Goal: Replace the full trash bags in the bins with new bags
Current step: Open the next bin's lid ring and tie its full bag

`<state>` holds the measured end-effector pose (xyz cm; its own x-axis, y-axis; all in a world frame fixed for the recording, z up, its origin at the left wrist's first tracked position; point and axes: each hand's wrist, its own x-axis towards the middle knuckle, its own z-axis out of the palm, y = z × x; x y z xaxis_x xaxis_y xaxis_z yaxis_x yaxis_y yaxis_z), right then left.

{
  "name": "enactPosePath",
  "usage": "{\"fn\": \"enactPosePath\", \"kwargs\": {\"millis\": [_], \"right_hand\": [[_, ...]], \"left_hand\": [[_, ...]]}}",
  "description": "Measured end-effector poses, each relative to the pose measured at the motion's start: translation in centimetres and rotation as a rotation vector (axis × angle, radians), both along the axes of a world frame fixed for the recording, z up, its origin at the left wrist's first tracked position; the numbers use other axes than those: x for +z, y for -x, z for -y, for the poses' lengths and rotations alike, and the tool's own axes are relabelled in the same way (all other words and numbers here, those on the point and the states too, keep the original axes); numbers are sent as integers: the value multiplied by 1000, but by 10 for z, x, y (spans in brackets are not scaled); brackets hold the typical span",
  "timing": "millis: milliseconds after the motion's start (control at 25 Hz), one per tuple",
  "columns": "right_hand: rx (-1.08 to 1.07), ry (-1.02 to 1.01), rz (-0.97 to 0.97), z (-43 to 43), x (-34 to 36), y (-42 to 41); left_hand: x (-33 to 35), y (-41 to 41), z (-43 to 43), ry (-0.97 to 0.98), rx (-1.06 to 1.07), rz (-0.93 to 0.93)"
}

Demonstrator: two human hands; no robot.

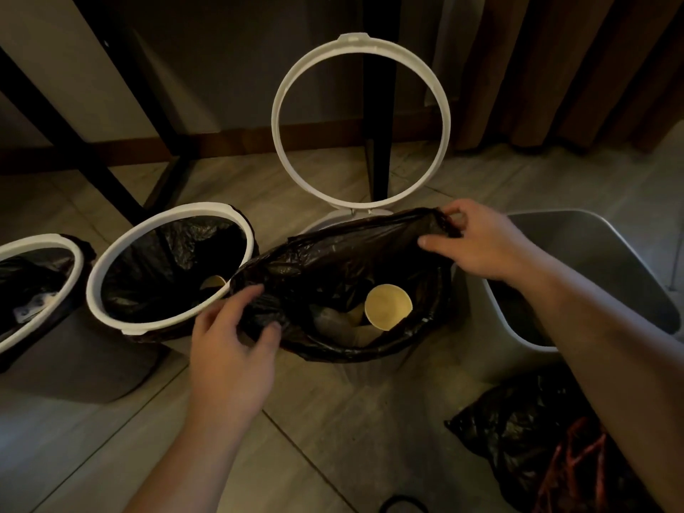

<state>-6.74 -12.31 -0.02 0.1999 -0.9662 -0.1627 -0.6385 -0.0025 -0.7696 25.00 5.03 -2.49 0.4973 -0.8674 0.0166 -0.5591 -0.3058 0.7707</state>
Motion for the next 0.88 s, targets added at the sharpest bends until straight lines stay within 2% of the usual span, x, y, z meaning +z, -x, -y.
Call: {"fn": "enactPosePath", "kwargs": {"millis": [120,240,360,480,600,720,880], "right_hand": [[80,-105,-131,-5,-10,9],[33,-84,-217,-3,-17,7],[-20,-105,-78,-4,-16,12],[-97,-160,94,-9,-14,13],[-135,-230,395,-15,-10,10],[-106,-239,478,-22,-5,9],[-281,-218,656,-22,-4,9]], "left_hand": [[-15,27,-13,41,124,-347],[-29,41,-11,4,268,-673],[-31,42,-7,22,333,-915],[-20,37,-8,65,332,-1035],[-13,37,-10,89,360,-1131],[-10,38,-12,100,396,-1134],[-2,31,-13,170,403,-1133]]}}
